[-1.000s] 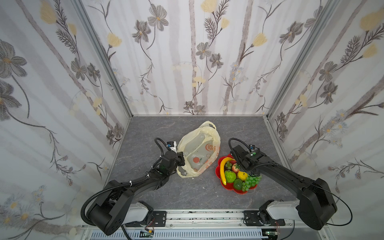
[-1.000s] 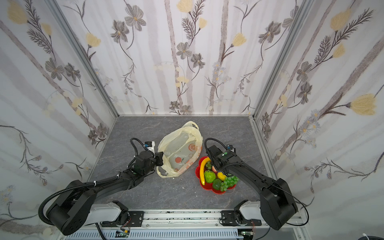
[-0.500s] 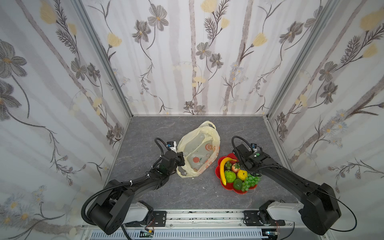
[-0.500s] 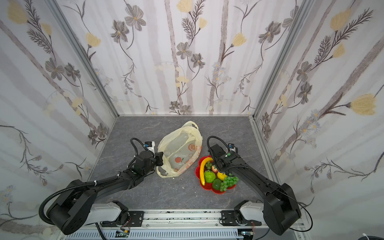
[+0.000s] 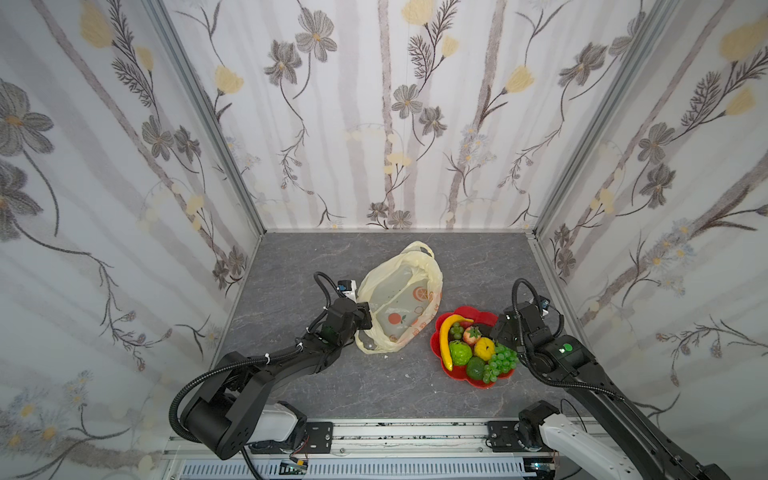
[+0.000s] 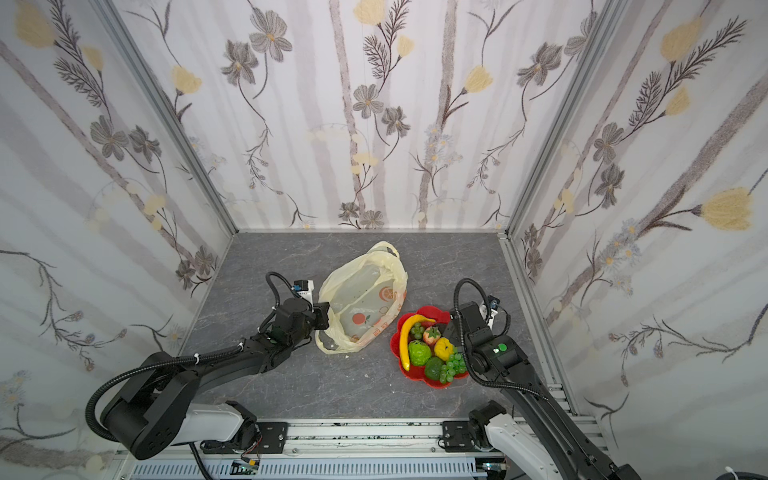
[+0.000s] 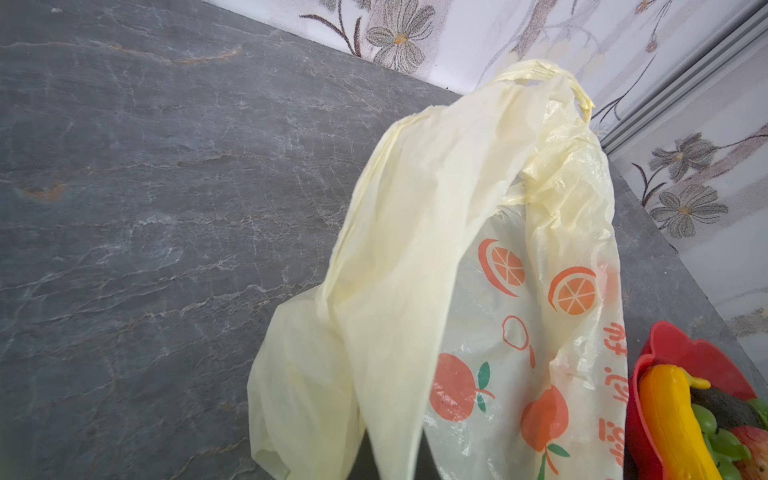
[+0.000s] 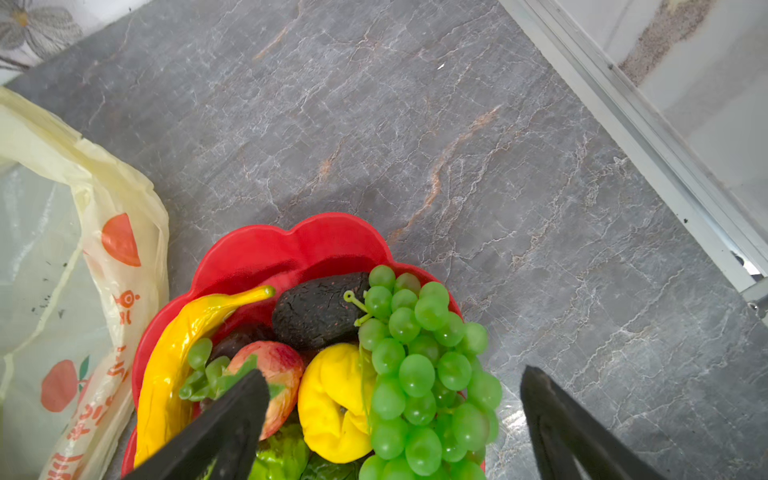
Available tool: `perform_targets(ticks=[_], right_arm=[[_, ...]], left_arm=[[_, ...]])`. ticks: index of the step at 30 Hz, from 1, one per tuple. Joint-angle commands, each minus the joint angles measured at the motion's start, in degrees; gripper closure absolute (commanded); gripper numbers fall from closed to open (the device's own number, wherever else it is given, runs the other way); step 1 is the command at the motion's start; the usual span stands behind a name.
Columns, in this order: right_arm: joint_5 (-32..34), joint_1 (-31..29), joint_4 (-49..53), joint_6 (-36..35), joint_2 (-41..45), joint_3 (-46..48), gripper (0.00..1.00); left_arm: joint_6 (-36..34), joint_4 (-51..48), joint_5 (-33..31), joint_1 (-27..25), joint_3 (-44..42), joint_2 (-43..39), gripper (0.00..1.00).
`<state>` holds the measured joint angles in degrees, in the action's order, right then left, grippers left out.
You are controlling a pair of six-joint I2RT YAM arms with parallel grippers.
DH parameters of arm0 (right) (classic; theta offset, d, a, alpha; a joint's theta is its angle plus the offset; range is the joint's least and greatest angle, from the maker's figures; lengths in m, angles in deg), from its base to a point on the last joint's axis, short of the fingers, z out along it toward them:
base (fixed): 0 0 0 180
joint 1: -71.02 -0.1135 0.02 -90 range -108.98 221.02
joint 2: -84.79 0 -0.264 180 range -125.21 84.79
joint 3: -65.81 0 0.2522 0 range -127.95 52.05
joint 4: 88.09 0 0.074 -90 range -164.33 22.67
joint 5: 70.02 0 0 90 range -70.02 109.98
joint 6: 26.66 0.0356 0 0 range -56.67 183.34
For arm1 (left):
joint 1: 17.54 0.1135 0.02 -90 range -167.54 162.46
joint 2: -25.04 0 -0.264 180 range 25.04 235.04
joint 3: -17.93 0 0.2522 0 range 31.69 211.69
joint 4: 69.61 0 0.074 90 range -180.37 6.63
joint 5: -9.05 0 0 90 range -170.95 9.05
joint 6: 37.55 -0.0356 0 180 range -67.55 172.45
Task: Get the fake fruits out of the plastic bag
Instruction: 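Lower the grapes onto the plate and open the right gripper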
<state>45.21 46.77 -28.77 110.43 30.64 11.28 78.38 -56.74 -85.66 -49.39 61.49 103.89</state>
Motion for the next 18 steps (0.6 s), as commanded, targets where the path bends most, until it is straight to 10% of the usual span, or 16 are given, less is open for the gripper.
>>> perform_targets(ticks=[1,14,18], right_arm=[[-3.75,2.8,-4.01,1.48,3.46,1.69,0.0],[-7.72,12.82,-4.39,7.91,12.51,8.78,0.0],[-10.17,15.65,-4.71,6.61,12.01,9.68,0.0]], left_arm=[[0.07,-4.27,0.19,0.12,5.83,3.21,1.0],[-9.12,-16.11,5.84,6.69,37.07,28.86,0.98],[-10.2,-19.03,5.66,7.9,43.9,34.77,0.84]])
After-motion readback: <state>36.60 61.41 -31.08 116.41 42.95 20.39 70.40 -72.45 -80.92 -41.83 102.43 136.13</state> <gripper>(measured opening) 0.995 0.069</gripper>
